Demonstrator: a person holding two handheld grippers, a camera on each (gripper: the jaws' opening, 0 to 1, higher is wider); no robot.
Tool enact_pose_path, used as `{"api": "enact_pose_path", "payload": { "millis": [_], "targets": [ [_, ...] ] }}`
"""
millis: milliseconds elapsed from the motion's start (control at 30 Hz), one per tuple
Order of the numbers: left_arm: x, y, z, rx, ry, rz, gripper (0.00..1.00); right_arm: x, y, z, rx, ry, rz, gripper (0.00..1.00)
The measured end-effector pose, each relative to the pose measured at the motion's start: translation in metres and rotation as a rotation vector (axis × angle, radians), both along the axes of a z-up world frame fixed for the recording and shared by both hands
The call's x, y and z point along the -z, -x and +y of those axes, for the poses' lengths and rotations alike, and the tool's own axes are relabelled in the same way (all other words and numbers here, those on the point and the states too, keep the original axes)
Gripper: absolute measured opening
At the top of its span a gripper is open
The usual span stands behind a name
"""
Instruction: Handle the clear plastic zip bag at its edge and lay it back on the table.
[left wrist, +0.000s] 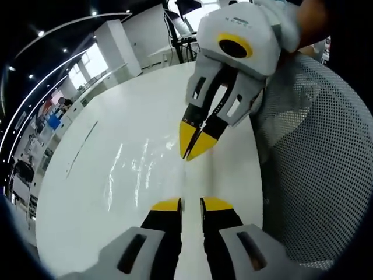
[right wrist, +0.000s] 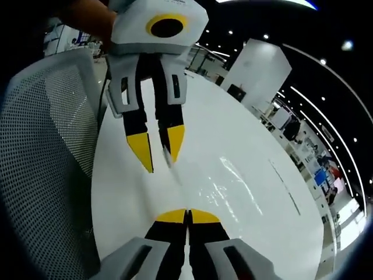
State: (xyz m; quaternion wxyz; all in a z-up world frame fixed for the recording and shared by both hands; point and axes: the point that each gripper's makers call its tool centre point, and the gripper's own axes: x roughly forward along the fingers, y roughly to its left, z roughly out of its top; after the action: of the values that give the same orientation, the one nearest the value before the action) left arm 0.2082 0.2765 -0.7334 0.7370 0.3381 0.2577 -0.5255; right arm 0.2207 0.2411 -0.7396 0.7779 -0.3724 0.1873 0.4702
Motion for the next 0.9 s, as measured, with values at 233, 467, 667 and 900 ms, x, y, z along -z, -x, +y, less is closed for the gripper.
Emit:
{"api": "enact_pose_path", "payload": {
  "millis": [233,467,667,900],
  "targets": [
    [0.005,-0.007,-0.003,0.041,-0.032,-0.015,0.07,-0.004,0.002,0.003,-0.007,-0.017,0.002,0.0],
    [0.007,-0.011,-0.002,0.098,-0.078,-0.061,0.0,-0.011,0.003,0.005,-0.002,-0.045,0.014,0.0],
    [0.006,-0.012,-0.001,0.119,-0.086,-0.073,0.0,-0.015,0.004,0.008,0.004,-0.046,0.021,0.0],
    [0.007,-0.009,-0.001,0.143,-0.08,-0.067,0.0,-0.026,0.01,0.027,-0.061,-0.078,0.022,0.06]
  ]
}}
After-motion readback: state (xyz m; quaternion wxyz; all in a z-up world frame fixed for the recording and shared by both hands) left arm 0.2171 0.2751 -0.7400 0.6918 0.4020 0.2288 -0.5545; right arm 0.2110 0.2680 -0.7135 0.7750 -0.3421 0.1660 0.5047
